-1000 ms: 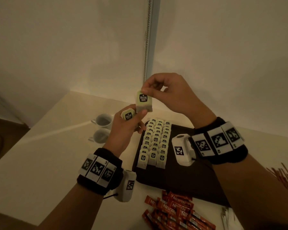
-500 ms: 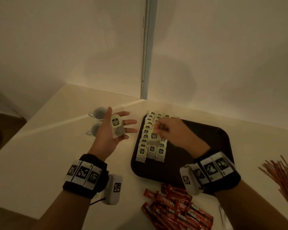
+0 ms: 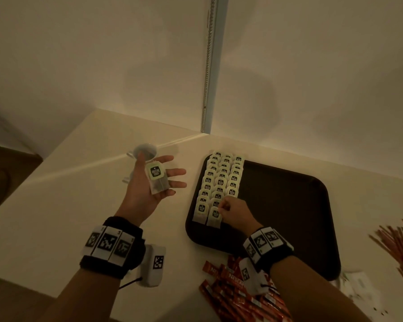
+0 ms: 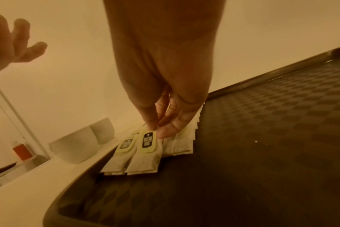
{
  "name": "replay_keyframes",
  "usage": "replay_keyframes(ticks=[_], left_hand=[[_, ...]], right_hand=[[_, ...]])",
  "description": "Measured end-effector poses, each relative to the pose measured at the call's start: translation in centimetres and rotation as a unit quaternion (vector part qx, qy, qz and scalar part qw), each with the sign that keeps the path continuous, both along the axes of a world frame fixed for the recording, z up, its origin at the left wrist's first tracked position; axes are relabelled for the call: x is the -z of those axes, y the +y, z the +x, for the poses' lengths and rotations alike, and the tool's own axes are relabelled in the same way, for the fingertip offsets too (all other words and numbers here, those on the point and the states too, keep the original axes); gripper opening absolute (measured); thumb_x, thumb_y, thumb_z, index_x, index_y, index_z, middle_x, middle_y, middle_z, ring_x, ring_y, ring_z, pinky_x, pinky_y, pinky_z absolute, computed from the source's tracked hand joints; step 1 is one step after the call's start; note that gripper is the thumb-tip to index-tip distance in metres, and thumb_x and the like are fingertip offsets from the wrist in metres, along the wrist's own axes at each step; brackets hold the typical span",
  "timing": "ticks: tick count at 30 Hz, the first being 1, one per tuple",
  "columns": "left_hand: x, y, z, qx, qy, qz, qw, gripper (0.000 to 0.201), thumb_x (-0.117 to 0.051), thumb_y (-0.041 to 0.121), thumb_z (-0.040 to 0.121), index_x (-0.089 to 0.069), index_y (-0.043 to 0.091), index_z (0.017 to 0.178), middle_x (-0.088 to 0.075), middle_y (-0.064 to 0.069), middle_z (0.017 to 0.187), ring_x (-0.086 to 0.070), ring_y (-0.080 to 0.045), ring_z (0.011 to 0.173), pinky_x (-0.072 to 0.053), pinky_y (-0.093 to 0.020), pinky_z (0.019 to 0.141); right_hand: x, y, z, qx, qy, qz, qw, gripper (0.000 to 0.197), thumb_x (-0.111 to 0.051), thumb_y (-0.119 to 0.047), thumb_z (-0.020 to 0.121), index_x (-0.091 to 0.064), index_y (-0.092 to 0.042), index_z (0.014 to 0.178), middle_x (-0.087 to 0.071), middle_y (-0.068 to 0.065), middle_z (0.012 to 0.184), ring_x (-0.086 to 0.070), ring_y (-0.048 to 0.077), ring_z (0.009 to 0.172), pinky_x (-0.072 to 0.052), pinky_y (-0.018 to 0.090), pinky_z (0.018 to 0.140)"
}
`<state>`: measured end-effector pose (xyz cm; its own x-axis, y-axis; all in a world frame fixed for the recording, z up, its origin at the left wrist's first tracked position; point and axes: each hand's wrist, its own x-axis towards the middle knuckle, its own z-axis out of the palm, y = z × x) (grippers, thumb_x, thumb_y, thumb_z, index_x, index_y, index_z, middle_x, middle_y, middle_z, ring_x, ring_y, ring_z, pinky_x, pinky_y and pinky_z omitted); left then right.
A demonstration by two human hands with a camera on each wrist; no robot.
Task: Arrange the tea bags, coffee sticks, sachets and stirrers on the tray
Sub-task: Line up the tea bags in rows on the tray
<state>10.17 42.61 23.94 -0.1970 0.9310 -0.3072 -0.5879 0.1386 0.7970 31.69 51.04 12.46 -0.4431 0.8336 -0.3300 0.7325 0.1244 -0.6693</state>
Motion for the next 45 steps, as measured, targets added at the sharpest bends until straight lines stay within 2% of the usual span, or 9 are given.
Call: replay_keyframes(ticks=[6, 9, 12, 15, 20, 23, 26, 38, 45], left_hand=[[0.5, -0.1, -0.1, -0.005, -0.017, 0.002, 1.000, 0.078, -0.018, 0.072, 0.081, -0.050, 0.012, 0.120, -0.071, -0.020, 0.087, -0.069, -0.029, 0.061, -0.047, -0.020, 0.040], [0.3, 0.0, 0.1, 0.002, -0.018, -0.001, 1.000, 0.083, -0.019, 0.073, 0.077, -0.048, 0.011, 0.123, -0.071, -0.023, 0.084, -0.069, -0.031, 0.060, -0.046, -0.021, 0.038], [-0.4, 0.5, 0.6, 0.031, -0.007, -0.003, 0.999, 0.091, -0.020, 0.074, 0.068, -0.045, 0.010, 0.127, -0.071, -0.023, 0.080, -0.068, -0.033, 0.058, -0.046, -0.022, 0.036], [-1.4, 1.2, 1.6, 0.061, 0.034, 0.013, 0.997, 0.092, -0.017, 0.075, 0.068, -0.049, 0.011, 0.126, -0.071, -0.020, 0.079, -0.068, -0.033, 0.059, -0.045, -0.022, 0.039], [-4.0, 2.0, 3.3, 0.062, 0.103, 0.091, 0.988, 0.064, -0.021, 0.066, 0.082, -0.061, 0.025, 0.110, -0.071, -0.005, 0.082, -0.069, -0.022, 0.069, -0.048, -0.026, 0.045], [-4.9, 2.0, 3.6, 0.033, 0.158, 0.144, 0.976, 0.019, -0.058, 0.037, 0.090, -0.063, 0.026, 0.105, -0.071, 0.002, 0.102, -0.068, -0.022, 0.097, -0.054, -0.026, 0.062], [-5.4, 2.0, 3.6, -0.011, 0.182, 0.176, 0.967, 0.017, -0.070, 0.021, 0.078, -0.070, 0.027, 0.094, -0.073, 0.001, 0.099, -0.069, -0.019, 0.090, -0.052, -0.023, 0.065], [-7.0, 2.1, 5.2, -0.005, 0.134, 0.229, 0.964, 0.020, -0.060, 0.014, 0.081, -0.075, 0.027, 0.083, -0.073, 0.002, 0.092, -0.069, -0.015, 0.081, -0.050, -0.020, 0.067], [-7.2, 2.0, 4.9, -0.019, 0.122, 0.240, 0.963, 0.012, -0.061, 0.015, 0.084, -0.070, 0.018, 0.092, -0.073, 0.001, 0.094, -0.068, -0.016, 0.082, -0.050, -0.021, 0.066]], right_hand=[[0.7, 0.3, -0.8, 0.028, -0.007, 0.004, 1.000, 0.008, -0.061, -0.009, 0.088, -0.061, -0.005, 0.094, -0.062, 0.008, 0.099, -0.054, 0.012, 0.086, -0.039, 0.009, 0.060], [-0.4, 0.3, -1.4, 0.072, 0.018, 0.022, 0.997, 0.013, -0.062, -0.023, 0.088, -0.058, -0.011, 0.094, -0.058, 0.001, 0.096, -0.054, 0.012, 0.085, -0.040, 0.014, 0.063], [-5.3, 0.6, -3.0, 0.066, 0.155, 0.104, 0.980, 0.015, -0.060, -0.030, 0.090, -0.060, -0.016, 0.095, -0.056, 0.001, 0.094, -0.052, 0.007, 0.080, -0.041, 0.015, 0.067], [-12.0, 0.7, -5.0, -0.054, 0.259, 0.171, 0.949, 0.013, -0.063, -0.030, 0.088, -0.063, -0.022, 0.097, -0.052, 0.006, 0.098, -0.049, 0.004, 0.084, -0.041, 0.012, 0.074], [-18.4, 1.2, -6.7, -0.192, 0.216, 0.233, 0.928, 0.014, -0.064, -0.023, 0.087, -0.070, -0.013, 0.095, -0.054, 0.003, 0.091, -0.049, 0.005, 0.082, -0.039, 0.014, 0.073], [-21.7, 1.8, -6.4, -0.205, 0.214, 0.265, 0.918, 0.014, -0.059, -0.015, 0.089, -0.071, -0.012, 0.095, -0.061, -0.002, 0.084, -0.051, -0.001, 0.072, -0.041, 0.014, 0.070], [-24.8, 2.2, -6.0, -0.219, 0.197, 0.302, 0.907, 0.017, -0.060, -0.021, 0.089, -0.073, -0.014, 0.097, -0.065, -0.005, 0.082, -0.054, 0.002, 0.069, -0.044, 0.018, 0.067], [-29.0, 0.8, -6.0, -0.246, 0.152, 0.315, 0.904, 0.007, -0.070, -0.022, 0.082, -0.073, -0.018, 0.087, -0.059, -0.020, 0.069, -0.051, -0.003, 0.062, -0.039, 0.009, 0.062], [-29.0, 0.9, -5.8, -0.226, 0.144, 0.311, 0.912, 0.007, -0.070, -0.026, 0.083, -0.073, -0.021, 0.088, -0.065, -0.011, 0.075, -0.055, 0.020, 0.067, -0.043, 0.022, 0.063]])
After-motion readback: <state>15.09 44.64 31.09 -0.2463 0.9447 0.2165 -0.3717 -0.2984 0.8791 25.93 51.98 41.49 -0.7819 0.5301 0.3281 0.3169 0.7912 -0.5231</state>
